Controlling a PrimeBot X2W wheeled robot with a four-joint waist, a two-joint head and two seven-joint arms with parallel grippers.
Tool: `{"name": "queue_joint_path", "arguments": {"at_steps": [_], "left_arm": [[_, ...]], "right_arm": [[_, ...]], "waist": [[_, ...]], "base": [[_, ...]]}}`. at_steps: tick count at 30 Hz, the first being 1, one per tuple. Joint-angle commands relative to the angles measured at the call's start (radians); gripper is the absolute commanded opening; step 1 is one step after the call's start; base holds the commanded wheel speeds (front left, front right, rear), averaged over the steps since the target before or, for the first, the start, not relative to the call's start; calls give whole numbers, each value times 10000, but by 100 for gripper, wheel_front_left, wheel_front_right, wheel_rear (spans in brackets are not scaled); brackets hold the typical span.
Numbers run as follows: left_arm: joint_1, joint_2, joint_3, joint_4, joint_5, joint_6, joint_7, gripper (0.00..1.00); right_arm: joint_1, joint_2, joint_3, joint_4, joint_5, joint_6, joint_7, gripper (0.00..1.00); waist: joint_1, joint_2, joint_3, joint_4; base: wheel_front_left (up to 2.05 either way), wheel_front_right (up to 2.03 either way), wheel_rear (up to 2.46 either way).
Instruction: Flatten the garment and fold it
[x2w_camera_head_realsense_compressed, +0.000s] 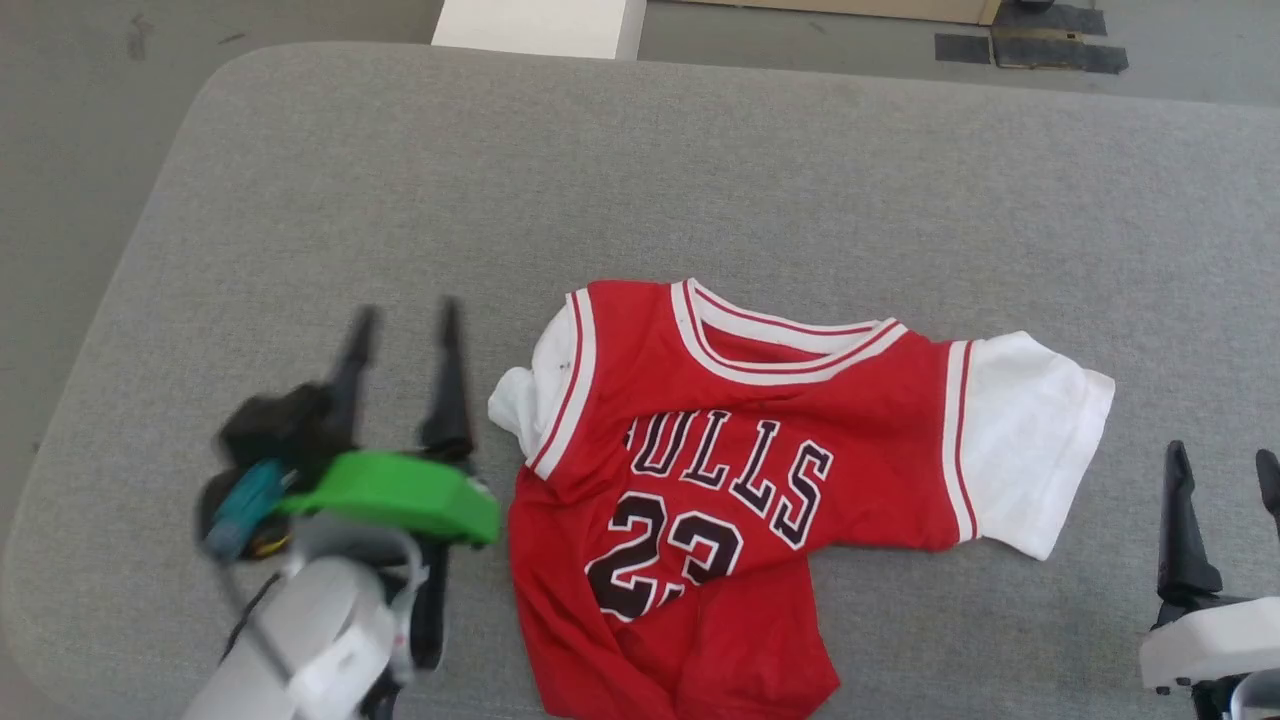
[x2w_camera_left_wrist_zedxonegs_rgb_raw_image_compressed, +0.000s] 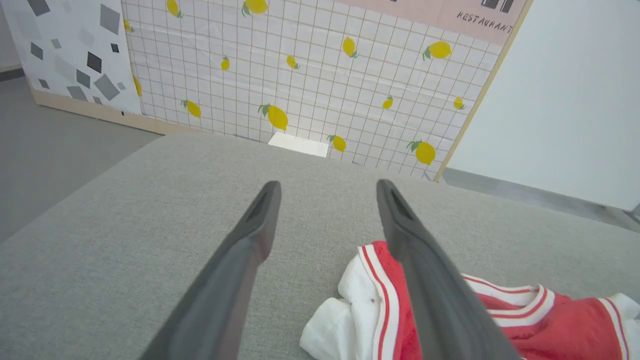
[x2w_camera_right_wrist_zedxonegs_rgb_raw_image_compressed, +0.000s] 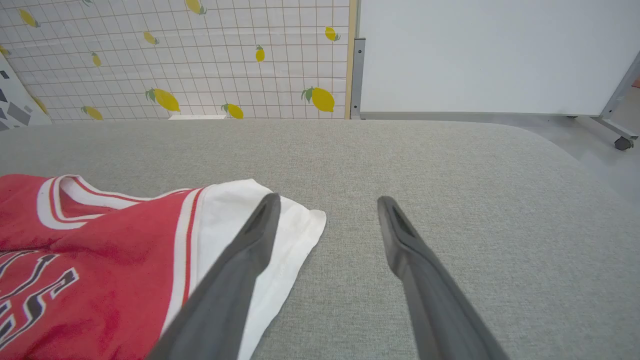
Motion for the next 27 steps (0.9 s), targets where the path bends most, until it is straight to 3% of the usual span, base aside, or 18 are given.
{"name": "queue_joint_path", "arguments": {"at_steps": [1,4,8,11,16,18,23,27], "left_arm": [[684,-243,531,-472,593,-10,-49,100],[2307,-901,1665,-1282,1841,-453,-51,100],[3696,-1860,2578,-1499,2621,-1153,-53,100],[4069,-2471,3101,-1451,3063,-1757,-53,100],[4047,-3017,3625,-1244,3623,-2535,-54,100],[4007,-3144,3759,-1185,3826,-2737,-54,100],[3870,-3348,3857,-1004,4165,-3144,-54,100],[3628,-3399,3738,-819,4169,-3326,-54,100]], "right_arm": [[99,3,31,29,72,-15,-80,100],[141,3,59,132,138,-15,-133,100],[216,3,113,298,204,-15,-181,100],[203,3,196,328,179,-15,-160,100],[-255,3,624,37,-248,-15,320,100],[-595,3,895,-46,-356,-15,891,100],[-1620,-123,1915,168,-527,-15,3831,100],[-2415,-955,2572,566,-352,-15,5770,100]], "waist": [[0,0,54,-53],[0,0,74,-103],[0,0,35,-59],[0,0,22,67],[0,0,60,220],[0,0,93,253],[0,0,329,430],[0,0,595,741]], "base": [[0,0,0],[0,0,0],[0,0,0],[0,0,0],[0,0,0],[0,0,0],[0,0,0],[0,0,0]]}}
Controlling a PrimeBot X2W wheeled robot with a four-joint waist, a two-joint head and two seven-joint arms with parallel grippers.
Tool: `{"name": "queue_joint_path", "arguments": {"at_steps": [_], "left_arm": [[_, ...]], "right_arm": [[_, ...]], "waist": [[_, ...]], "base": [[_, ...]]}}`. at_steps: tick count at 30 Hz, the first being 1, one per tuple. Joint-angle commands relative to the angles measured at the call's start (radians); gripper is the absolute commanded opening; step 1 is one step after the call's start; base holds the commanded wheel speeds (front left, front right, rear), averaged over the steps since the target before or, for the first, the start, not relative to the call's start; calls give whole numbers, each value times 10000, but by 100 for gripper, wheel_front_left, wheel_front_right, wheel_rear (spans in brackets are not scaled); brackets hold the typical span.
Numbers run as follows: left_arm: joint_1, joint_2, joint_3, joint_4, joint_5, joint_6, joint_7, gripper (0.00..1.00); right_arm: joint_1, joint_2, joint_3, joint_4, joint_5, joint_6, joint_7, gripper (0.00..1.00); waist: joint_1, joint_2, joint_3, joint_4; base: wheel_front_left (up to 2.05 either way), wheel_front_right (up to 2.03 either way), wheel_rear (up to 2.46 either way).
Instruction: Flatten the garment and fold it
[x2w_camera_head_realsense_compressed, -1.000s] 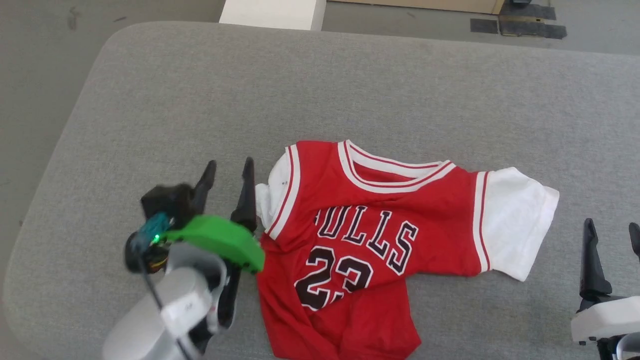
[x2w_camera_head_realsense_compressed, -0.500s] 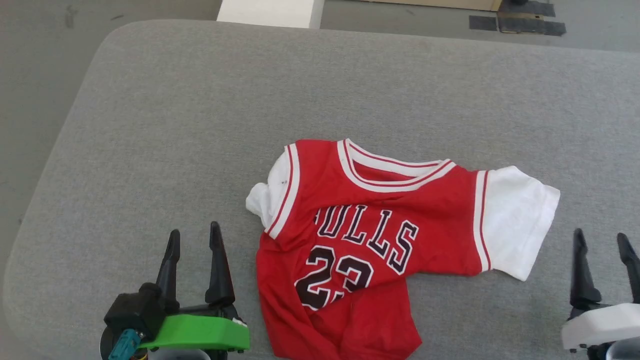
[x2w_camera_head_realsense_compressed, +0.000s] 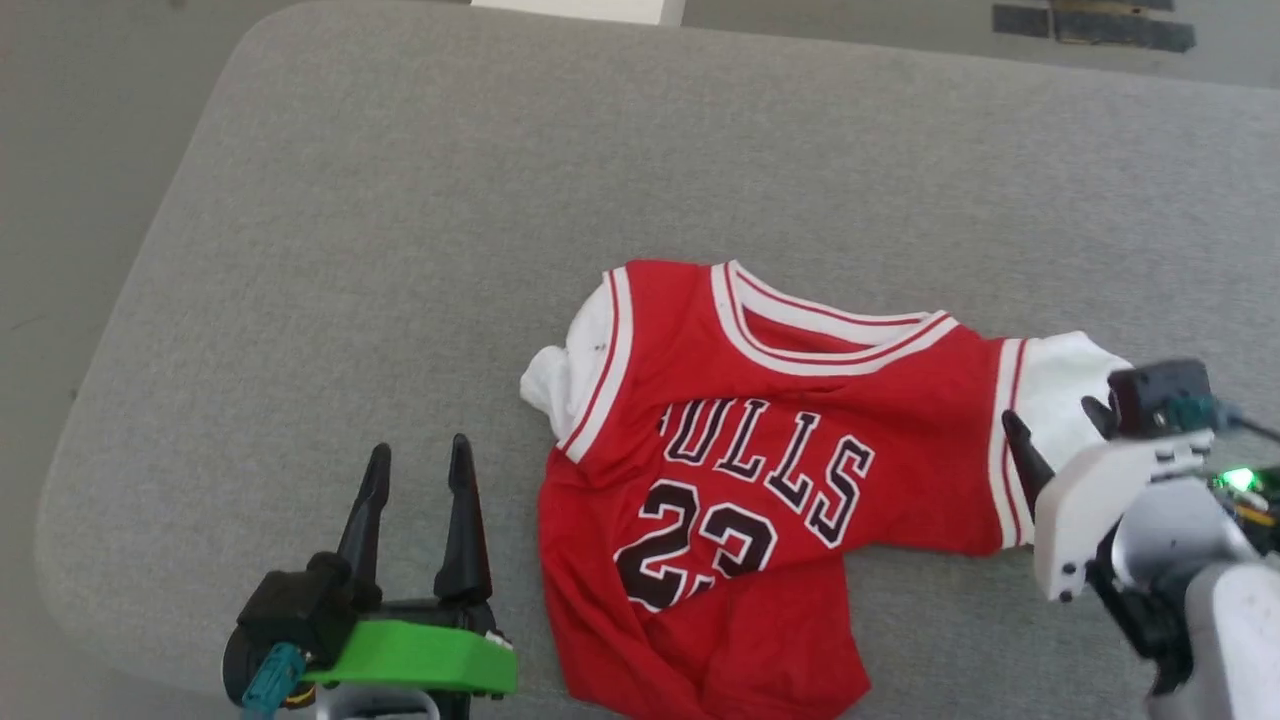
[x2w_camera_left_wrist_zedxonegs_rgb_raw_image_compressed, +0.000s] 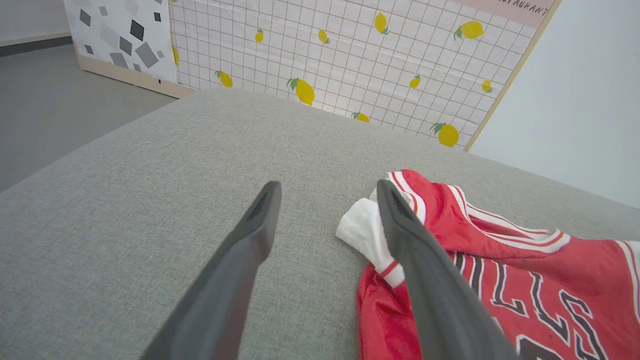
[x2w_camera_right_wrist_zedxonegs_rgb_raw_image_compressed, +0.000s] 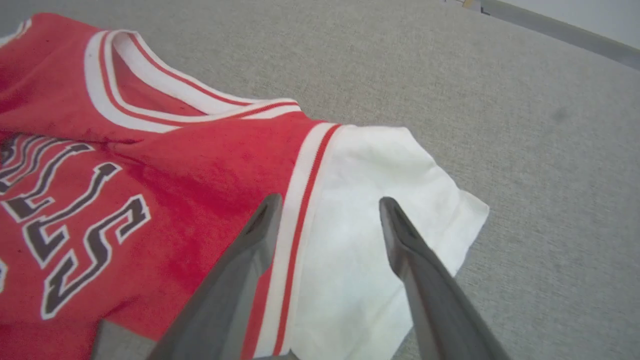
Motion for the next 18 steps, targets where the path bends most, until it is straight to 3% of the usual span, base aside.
{"name": "queue_joint_path", "arguments": {"at_steps": [1,9,16,17,18], "left_arm": [[-252,-50,-46,70,82,-82,-37,100],[-505,-58,-539,268,-380,65,-37,100],[-339,-59,-561,306,-475,173,-37,100],[-320,-59,-586,342,-485,155,-37,100],[-316,-59,-604,371,-495,145,-37,100]], "right_arm": [[-388,-266,145,213,88,-15,464,100],[-1367,-1230,818,1805,-110,-15,1707,100],[-1239,-1442,544,1935,472,-15,2004,100],[-1135,-1607,611,1958,511,-15,2086,62],[-1061,-1693,634,1988,557,-15,2132,7]], "waist": [[1,0,240,295],[1,0,507,1049],[1,0,443,1242],[1,0,415,1241],[1,0,382,1231]], "base": [[0,0,0],[0,0,0],[0,0,0],[0,0,0],[0,0,0]]}}
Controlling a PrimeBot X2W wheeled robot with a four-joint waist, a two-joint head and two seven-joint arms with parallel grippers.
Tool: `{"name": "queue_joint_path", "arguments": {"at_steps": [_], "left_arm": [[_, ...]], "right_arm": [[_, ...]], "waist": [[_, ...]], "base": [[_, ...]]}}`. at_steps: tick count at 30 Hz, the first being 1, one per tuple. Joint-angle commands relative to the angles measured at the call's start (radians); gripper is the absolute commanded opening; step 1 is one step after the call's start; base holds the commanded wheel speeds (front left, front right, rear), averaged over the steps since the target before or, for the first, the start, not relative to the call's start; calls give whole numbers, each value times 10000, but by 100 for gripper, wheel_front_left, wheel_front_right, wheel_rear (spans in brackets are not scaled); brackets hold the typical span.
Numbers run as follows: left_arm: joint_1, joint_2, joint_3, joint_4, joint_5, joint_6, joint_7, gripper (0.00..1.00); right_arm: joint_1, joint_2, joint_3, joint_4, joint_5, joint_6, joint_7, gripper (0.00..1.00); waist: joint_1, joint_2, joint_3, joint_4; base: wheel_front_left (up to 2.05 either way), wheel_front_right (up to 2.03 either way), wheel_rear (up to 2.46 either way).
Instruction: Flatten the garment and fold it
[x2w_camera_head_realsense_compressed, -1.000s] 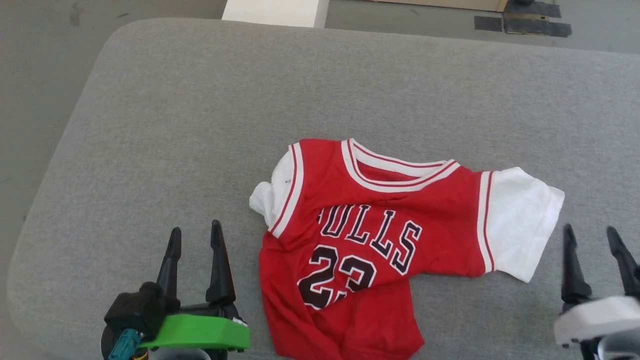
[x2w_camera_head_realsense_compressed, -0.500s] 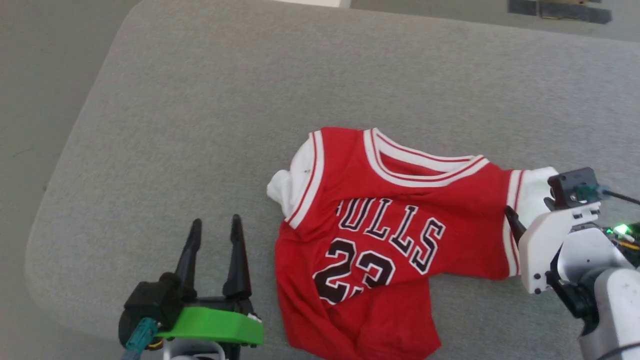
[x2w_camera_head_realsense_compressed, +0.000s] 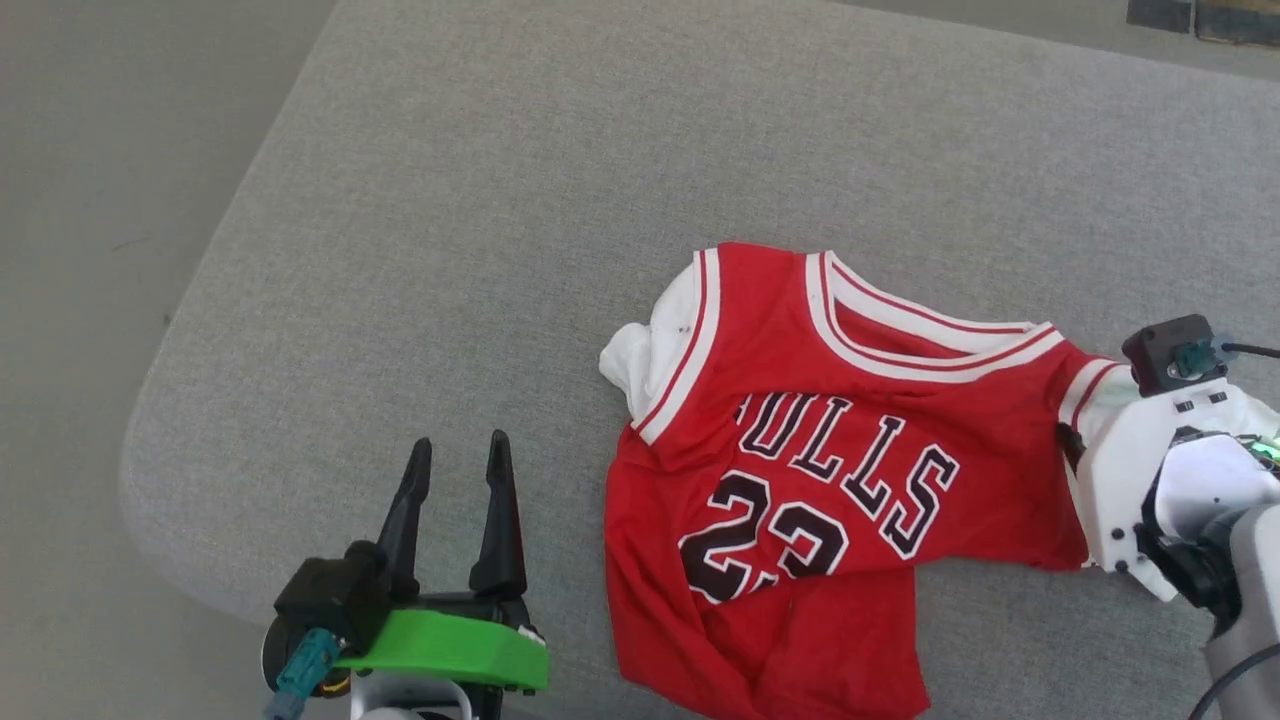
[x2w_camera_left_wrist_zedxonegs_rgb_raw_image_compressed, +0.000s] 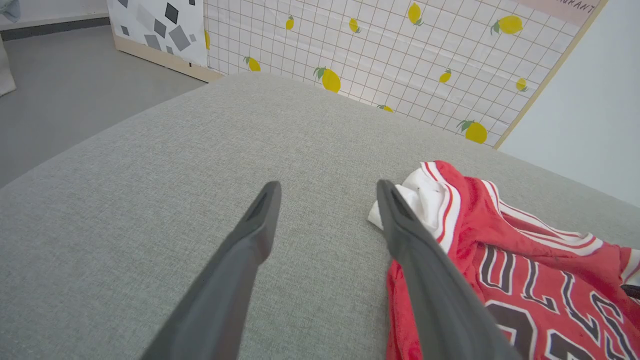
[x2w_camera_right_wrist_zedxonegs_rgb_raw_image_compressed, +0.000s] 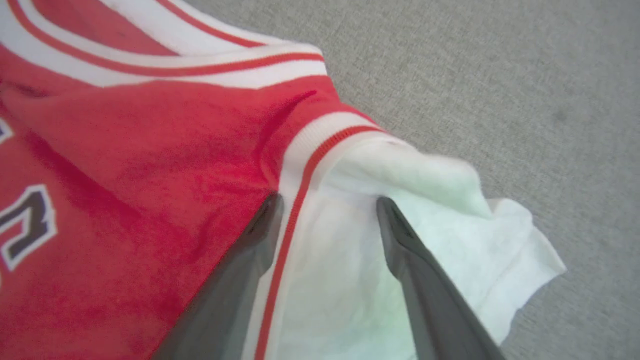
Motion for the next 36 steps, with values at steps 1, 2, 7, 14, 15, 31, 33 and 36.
{"name": "queue_joint_path", "arguments": {"at_steps": [1,2,7,14,15,31,33,36], "left_arm": [[24,-44,-7,44,-143,6,-37,100],[19,-44,-4,49,-158,13,-37,100],[-52,-44,25,66,-116,-15,-37,100],[-44,-45,220,54,35,-42,-38,100],[-27,-45,234,54,39,-38,-38,100],[-18,-45,326,149,103,-96,-38,100],[-40,-45,367,136,151,-111,-38,100],[-77,-45,435,-32,109,-141,-38,100]], "right_arm": [[364,-69,38,231,95,-15,193,0],[415,-96,53,299,95,-15,248,0],[389,-274,-101,620,-255,-15,-70,0],[445,-1012,-1040,906,-635,-15,-700,0],[490,-1133,-1192,927,-699,-15,-749,0],[590,-1033,-2428,1667,-1265,-15,-2486,100],[354,-678,-2466,1561,-1224,-15,-2887,100],[109,-66,-2730,939,-1071,-15,-3678,100]], "waist": [[0,0,-86,-40],[0,0,-117,-70],[0,0,-216,-300],[0,0,-358,-697],[0,0,-381,-739],[0,0,-389,-1060],[0,0,-442,-1148],[0,0,-526,-1283]], "base": [[0,0,0],[0,0,0],[0,0,0],[0,0,0],[0,0,0],[0,0,0],[0,0,0],[0,0,0]]}}
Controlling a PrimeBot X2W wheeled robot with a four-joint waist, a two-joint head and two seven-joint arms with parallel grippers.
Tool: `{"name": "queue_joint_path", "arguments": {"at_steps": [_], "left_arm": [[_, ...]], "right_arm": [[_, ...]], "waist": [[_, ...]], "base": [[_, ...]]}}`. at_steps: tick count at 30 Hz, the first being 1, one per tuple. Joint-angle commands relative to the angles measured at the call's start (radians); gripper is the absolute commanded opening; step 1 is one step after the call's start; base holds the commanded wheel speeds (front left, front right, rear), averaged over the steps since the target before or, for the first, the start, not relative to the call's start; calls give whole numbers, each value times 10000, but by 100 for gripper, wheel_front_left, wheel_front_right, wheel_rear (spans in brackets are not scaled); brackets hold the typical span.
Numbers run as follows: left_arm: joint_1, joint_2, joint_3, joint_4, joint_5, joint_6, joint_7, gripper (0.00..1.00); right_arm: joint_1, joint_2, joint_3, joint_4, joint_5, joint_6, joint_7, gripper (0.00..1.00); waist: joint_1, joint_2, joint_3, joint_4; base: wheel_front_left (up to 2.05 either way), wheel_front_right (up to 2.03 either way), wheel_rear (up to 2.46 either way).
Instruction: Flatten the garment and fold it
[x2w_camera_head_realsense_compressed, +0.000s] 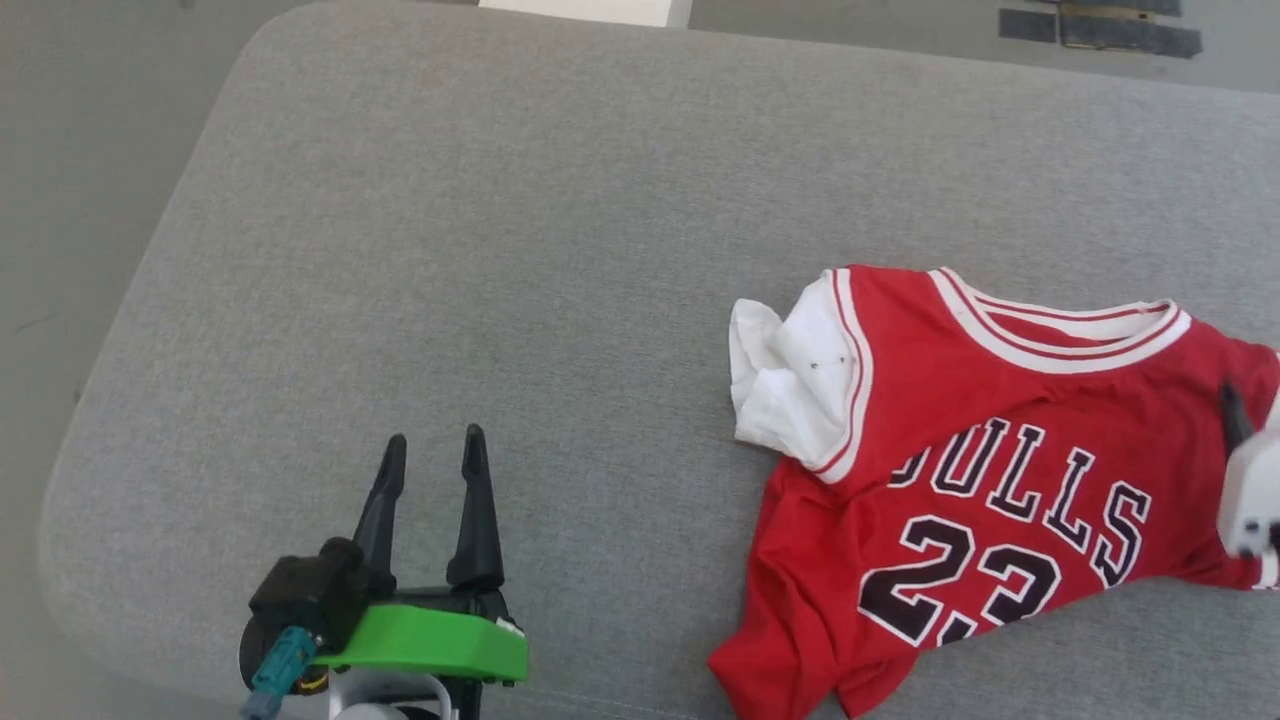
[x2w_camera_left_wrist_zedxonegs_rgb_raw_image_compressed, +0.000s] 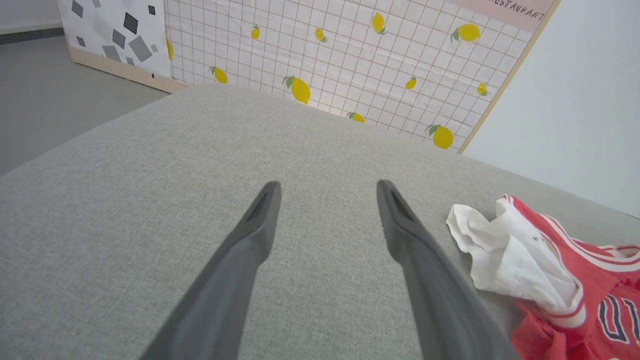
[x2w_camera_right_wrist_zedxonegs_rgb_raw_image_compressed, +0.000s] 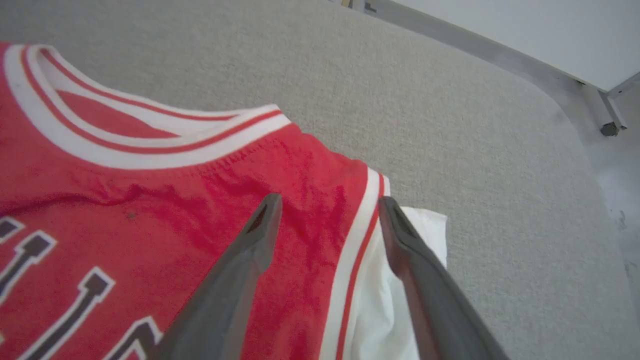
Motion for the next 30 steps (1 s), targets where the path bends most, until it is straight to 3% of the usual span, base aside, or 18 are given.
{"name": "queue_joint_path", "arguments": {"at_steps": [1,7,11,17,21,26,30], "left_arm": [[-79,-33,67,-118,-47,-47,-38,100],[33,-33,159,-549,-18,-124,-38,100],[236,-33,192,-667,65,-272,-38,100],[797,-34,403,-713,133,-234,-38,100],[1042,-34,384,-735,126,-171,-38,100],[235,107,51,-293,472,-636,109,100],[-1432,426,-446,362,677,-1167,1282,100]], "right_arm": [[-154,273,-191,-353,104,-21,-362,100],[715,1936,-943,-2557,144,-21,-2211,100],[1779,2580,-1138,-3621,117,-21,-3231,100],[3245,2665,-1400,-3594,1645,-21,-4739,100],[3792,2667,-1189,-3410,2020,-21,-5289,100],[3774,2668,-1107,-3416,1969,-21,-5418,100],[3665,2669,-1086,-3461,1875,-21,-5395,100]], "waist": [[0,-1,-87,-107],[0,-1,-225,-294],[0,-1,-324,-382],[0,-1,-637,-529],[0,-1,-750,-726],[0,-1,-744,-858],[0,-1,-577,-838]], "base": [[0,0,0],[0,0,0],[0,0,0],[0,0,0],[0,0,0],[0,0,0],[0,0,0]]}}
